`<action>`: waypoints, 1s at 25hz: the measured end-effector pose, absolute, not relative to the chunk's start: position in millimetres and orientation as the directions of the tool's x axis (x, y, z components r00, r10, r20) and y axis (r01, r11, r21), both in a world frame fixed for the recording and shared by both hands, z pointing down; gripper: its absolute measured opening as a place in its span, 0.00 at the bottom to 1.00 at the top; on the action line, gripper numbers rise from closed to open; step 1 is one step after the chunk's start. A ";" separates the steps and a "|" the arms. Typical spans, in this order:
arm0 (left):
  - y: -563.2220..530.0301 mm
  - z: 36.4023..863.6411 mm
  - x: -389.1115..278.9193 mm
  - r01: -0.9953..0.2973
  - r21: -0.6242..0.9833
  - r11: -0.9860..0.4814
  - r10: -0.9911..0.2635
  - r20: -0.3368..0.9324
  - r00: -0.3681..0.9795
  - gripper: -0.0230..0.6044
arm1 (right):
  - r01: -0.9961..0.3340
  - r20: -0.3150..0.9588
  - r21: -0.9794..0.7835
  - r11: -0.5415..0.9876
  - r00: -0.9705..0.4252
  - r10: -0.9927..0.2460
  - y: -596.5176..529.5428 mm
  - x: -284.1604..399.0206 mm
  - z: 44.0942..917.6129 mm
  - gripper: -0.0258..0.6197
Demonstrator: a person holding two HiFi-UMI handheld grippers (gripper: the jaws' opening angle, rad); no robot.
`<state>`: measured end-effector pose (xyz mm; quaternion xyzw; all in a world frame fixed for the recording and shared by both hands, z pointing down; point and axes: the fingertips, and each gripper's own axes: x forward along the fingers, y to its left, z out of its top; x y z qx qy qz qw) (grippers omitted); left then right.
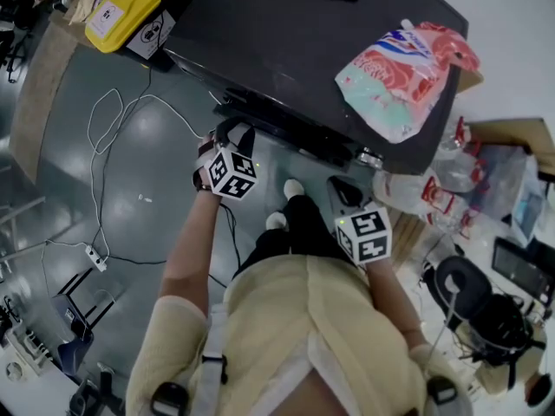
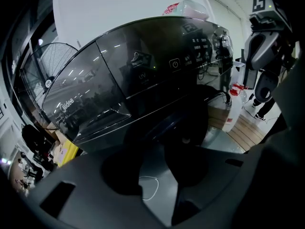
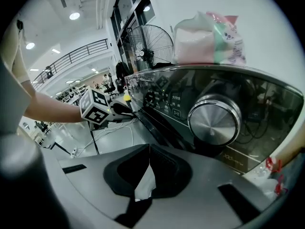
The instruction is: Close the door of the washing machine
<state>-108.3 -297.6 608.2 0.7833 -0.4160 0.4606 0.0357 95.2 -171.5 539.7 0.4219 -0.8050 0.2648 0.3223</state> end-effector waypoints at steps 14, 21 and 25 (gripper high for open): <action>-289.9 607.8 -106.0 -0.748 -0.276 -0.604 -0.600 0.775 0.198 0.24 | -0.862 0.713 -0.143 0.486 -0.430 -0.553 -164.9 106.9 528.3 0.05; -280.1 584.8 -104.9 -0.772 -0.281 -0.570 -0.636 0.746 0.198 0.24 | -0.879 0.698 -0.135 0.458 -0.412 -0.585 -165.6 118.8 520.9 0.05; -265.5 565.6 -106.6 -0.815 -0.244 -0.525 -0.659 0.722 0.208 0.24 | -0.884 0.684 -0.129 0.449 -0.407 -0.605 -166.9 121.6 516.1 0.05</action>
